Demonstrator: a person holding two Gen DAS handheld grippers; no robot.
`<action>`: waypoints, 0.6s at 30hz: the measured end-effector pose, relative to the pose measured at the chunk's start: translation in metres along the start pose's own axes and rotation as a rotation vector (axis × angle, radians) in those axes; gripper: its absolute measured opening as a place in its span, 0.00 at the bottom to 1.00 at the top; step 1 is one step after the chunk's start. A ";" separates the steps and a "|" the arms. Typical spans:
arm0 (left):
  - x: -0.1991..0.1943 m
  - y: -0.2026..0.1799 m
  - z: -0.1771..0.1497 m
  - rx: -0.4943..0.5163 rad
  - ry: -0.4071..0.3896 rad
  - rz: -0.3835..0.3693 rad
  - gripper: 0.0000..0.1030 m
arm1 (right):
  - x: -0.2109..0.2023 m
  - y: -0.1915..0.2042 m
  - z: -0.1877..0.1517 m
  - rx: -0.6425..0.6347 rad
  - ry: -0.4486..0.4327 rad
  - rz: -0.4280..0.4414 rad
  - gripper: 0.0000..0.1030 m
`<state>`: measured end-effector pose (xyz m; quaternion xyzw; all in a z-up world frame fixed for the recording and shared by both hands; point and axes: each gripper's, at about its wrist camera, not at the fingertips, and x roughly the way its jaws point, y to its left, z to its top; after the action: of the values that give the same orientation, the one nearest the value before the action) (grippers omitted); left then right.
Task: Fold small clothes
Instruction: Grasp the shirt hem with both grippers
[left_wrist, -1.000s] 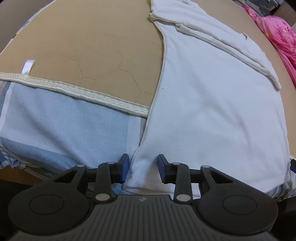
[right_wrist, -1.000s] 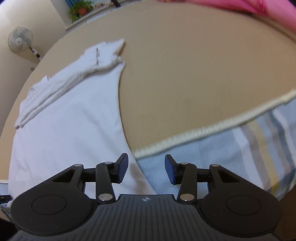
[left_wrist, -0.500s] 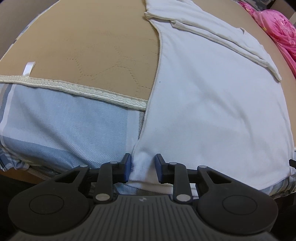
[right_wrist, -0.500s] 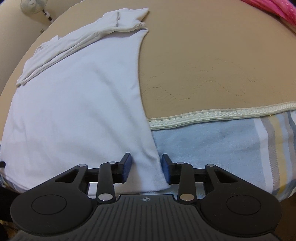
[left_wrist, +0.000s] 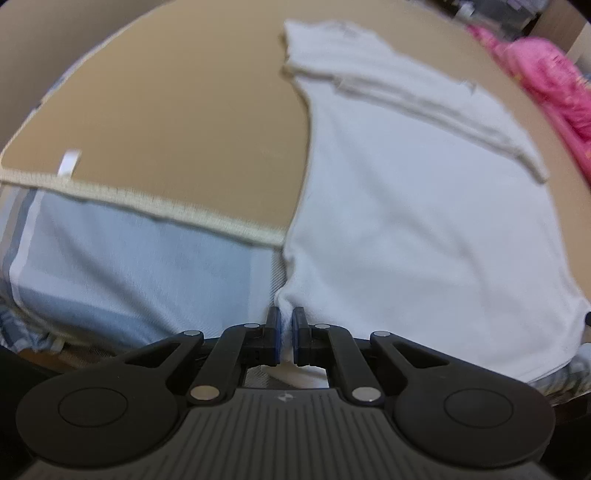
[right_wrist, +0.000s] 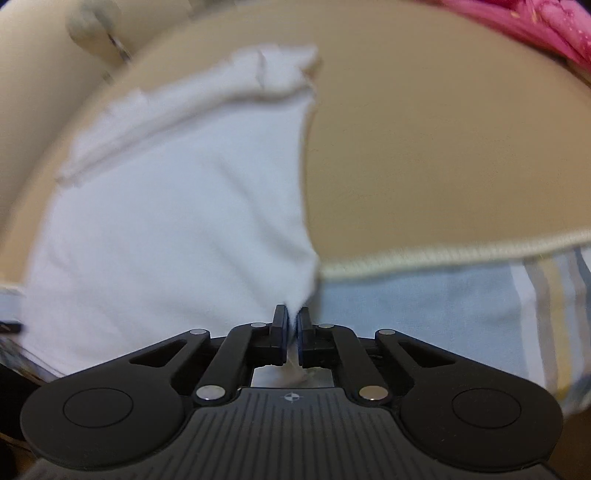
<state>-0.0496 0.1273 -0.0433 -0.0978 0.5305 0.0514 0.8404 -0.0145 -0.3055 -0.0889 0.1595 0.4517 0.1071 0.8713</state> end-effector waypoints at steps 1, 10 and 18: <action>-0.002 -0.001 -0.001 0.002 -0.003 -0.006 0.06 | -0.004 -0.003 0.001 0.029 -0.017 0.009 0.04; 0.022 0.013 -0.002 -0.088 0.130 -0.025 0.14 | 0.030 -0.010 -0.008 0.071 0.146 -0.087 0.09; 0.022 0.010 -0.004 -0.052 0.129 -0.010 0.14 | 0.035 -0.006 -0.007 0.029 0.170 -0.099 0.10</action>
<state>-0.0453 0.1363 -0.0658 -0.1251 0.5815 0.0547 0.8020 -0.0004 -0.2985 -0.1213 0.1400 0.5329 0.0708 0.8315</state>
